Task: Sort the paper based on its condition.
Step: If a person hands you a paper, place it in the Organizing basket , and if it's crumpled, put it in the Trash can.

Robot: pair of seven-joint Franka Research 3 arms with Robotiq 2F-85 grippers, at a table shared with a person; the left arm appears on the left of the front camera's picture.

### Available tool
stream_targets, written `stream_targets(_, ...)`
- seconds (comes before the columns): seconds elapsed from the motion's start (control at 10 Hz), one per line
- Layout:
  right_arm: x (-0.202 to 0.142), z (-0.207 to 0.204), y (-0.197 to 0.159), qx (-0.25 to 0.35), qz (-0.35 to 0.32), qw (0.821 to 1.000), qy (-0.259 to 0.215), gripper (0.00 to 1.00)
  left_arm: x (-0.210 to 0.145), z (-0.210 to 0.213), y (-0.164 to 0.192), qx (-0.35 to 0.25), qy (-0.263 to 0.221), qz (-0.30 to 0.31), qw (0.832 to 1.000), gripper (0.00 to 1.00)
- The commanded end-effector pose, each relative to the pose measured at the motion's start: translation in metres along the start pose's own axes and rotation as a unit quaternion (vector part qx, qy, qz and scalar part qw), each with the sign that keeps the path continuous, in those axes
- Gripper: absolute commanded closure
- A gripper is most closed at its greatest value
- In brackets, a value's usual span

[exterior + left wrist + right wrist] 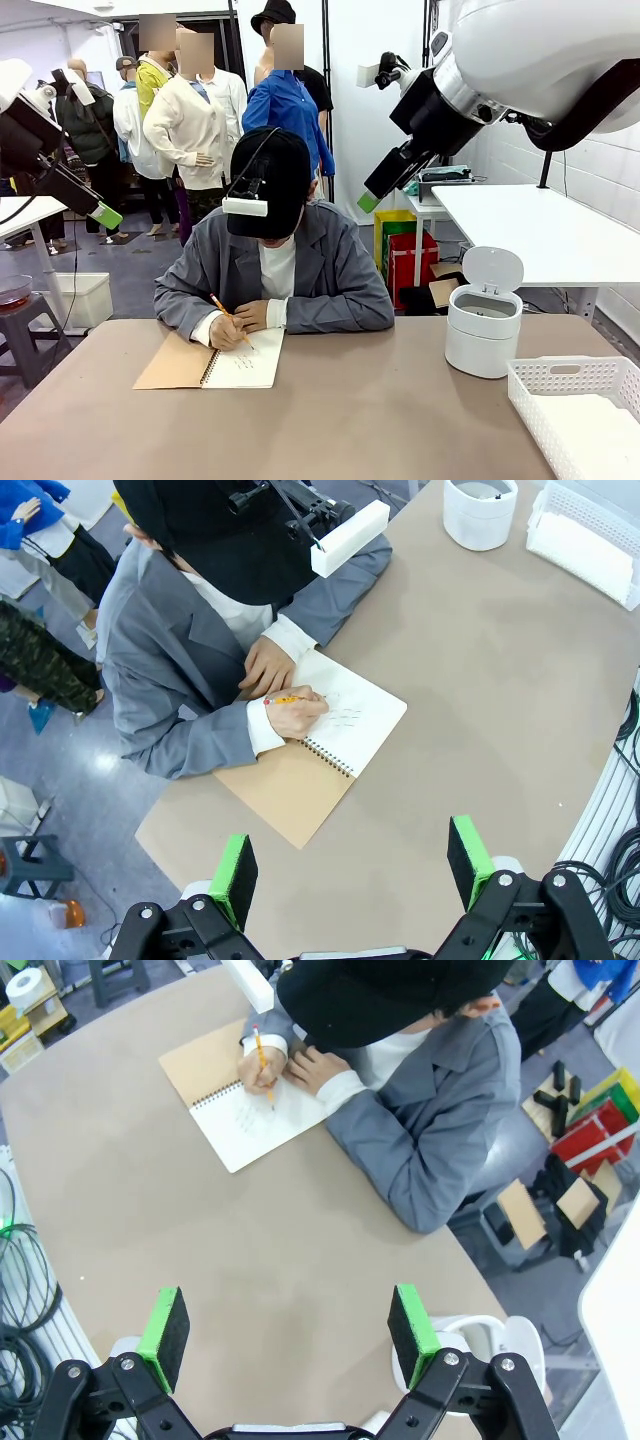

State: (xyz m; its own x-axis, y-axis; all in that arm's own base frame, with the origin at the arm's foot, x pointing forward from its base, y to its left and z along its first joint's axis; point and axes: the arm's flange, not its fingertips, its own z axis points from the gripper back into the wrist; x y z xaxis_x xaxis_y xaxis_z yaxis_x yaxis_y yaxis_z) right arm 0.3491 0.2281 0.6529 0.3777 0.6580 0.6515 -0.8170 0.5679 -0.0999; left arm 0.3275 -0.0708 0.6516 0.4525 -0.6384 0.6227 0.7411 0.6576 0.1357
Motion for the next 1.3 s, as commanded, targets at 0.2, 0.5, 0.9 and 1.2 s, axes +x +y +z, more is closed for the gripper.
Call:
stream_targets(0.2,-0.0007,-0.0003,-0.0011,0.0,0.002,1.0,0.001,0.0,-0.0002,0.0015,-0.0005,0.0,-0.003,0.0,1.0,0.0)
stream_targets(0.5,-0.0007,-0.0003,-0.0011,0.0,0.002,1.0,0.001,0.0,-0.0002,0.0015,-0.0005,0.0,-0.003,0.0,1.0,0.0)
stream_targets(0.9,-0.0007,-0.0003,-0.0011,0.0,0.002,1.0,0.001,0.0,-0.0002,0.0015,-0.0005,0.0,-0.003,0.0,1.0,0.0)
stream_targets(1.2,-0.0007,-0.0003,-0.0011,0.0,0.002,1.0,0.001,0.0,-0.0002,0.0015,-0.0005,0.0,-0.003,0.0,1.0,0.0)
